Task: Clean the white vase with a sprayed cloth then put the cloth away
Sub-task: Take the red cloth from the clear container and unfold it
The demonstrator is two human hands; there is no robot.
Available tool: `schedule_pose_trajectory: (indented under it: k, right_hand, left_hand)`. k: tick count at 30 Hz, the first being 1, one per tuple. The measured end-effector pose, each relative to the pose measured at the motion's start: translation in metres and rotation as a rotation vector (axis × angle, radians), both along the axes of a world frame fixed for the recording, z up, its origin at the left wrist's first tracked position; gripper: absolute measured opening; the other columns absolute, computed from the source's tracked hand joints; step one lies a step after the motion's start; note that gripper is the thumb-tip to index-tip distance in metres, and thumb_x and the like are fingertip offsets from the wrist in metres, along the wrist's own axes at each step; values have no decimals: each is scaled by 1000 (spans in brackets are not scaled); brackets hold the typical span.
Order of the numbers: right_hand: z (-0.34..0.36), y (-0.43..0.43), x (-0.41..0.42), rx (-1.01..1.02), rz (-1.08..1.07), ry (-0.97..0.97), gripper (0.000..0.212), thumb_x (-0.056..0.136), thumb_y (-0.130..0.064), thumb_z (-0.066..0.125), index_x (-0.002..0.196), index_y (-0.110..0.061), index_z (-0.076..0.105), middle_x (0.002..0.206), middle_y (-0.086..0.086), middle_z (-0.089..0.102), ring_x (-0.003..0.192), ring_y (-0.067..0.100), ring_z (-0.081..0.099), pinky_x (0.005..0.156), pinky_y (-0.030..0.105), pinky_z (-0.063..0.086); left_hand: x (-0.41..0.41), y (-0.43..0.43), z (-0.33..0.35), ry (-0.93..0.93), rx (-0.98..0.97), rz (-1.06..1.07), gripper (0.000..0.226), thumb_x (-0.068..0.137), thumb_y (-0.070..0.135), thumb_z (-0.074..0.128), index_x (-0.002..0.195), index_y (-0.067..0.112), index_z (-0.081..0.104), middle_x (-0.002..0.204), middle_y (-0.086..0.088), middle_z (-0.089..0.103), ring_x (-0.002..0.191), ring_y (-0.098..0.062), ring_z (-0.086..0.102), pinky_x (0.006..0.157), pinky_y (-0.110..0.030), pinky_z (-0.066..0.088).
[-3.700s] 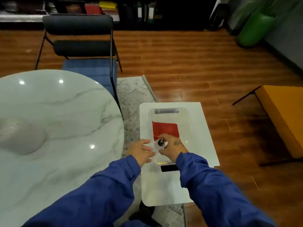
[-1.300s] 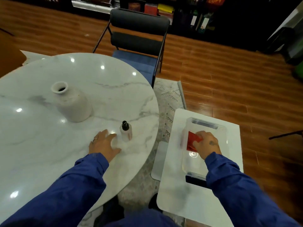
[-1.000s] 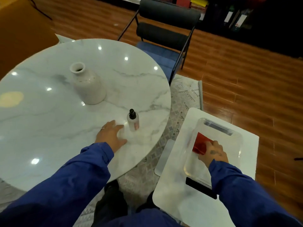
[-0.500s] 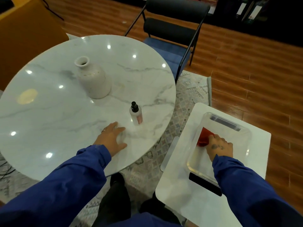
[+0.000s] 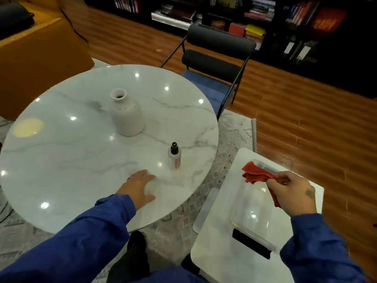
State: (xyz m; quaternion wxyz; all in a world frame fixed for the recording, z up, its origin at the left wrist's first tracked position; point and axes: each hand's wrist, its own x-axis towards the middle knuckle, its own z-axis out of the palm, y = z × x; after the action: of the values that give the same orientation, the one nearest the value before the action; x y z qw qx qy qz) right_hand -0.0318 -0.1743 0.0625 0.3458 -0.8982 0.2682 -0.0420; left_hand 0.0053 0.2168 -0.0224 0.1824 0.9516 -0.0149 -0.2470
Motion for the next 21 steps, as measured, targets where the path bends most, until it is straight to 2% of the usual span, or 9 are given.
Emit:
schedule_pose_trajectory:
  k: [2, 4, 8, 11, 14, 16, 19, 21]
  right_hand:
    - [26, 20, -2, 114, 54, -43, 9, 80, -19, 74, 85, -21, 67, 71, -10, 59, 63, 11, 55, 59, 30, 52]
    - [42, 42, 0, 271, 110, -48, 9, 80, -13, 73, 79, -20, 69, 66, -4, 64, 58, 11, 57, 50, 26, 49]
    - [48, 88, 9, 466, 252, -2, 12, 78, -4, 72, 78, -15, 73, 70, 6, 73, 63, 13, 65, 64, 31, 52]
    - [42, 127, 15, 639, 298, 34, 12, 79, 3, 68, 79, -9, 71, 75, 11, 74, 69, 19, 66, 67, 29, 52]
    - [39, 170, 22, 803, 284, 72, 5, 75, -6, 70, 77, -11, 72, 72, 10, 69, 69, 22, 62, 63, 28, 50]
    - [35, 196, 26, 881, 269, 127, 5, 80, -7, 68, 80, -11, 72, 75, 11, 68, 70, 21, 63, 61, 26, 50]
    - [25, 237, 37, 1012, 210, 185, 13, 86, -9, 63, 94, -6, 73, 91, 22, 70, 81, 27, 64, 72, 33, 50]
    - [19, 260, 45, 1087, 131, 198, 21, 87, -11, 62, 104, -1, 69, 102, 27, 68, 88, 31, 64, 77, 37, 51]
  left_hand:
    - [0, 5, 6, -29, -29, 12, 70, 81, 39, 67, 142, 30, 35, 156, 1, 19, 143, -21, 21, 116, -32, 21]
    - [1, 8, 13, -56, -76, 13, 70, 81, 39, 67, 142, 31, 35, 155, 2, 22, 142, -20, 24, 115, -31, 22]
    - [3, 13, 30, -98, -236, -23, 71, 78, 38, 71, 140, 33, 37, 147, 5, 36, 134, -16, 36, 112, -26, 28]
    - [3, 21, 43, -102, -360, -72, 75, 73, 41, 76, 138, 37, 39, 140, 12, 42, 128, -9, 41, 105, -20, 31]
    - [4, 31, 61, 10, -621, 8, 80, 62, 37, 85, 130, 46, 42, 132, 18, 48, 121, -2, 46, 99, -21, 39]
    - [7, 39, 71, 109, -795, 75, 78, 58, 33, 88, 124, 47, 47, 126, 20, 55, 118, 1, 51, 94, -21, 45]
    - [25, 60, 81, 185, -980, 71, 67, 61, 26, 87, 120, 37, 58, 120, 12, 64, 111, -7, 60, 91, -24, 51]
    - [38, 75, 84, 246, -1121, 182, 57, 62, 22, 85, 115, 25, 64, 113, 1, 70, 105, -17, 66, 90, -34, 55]
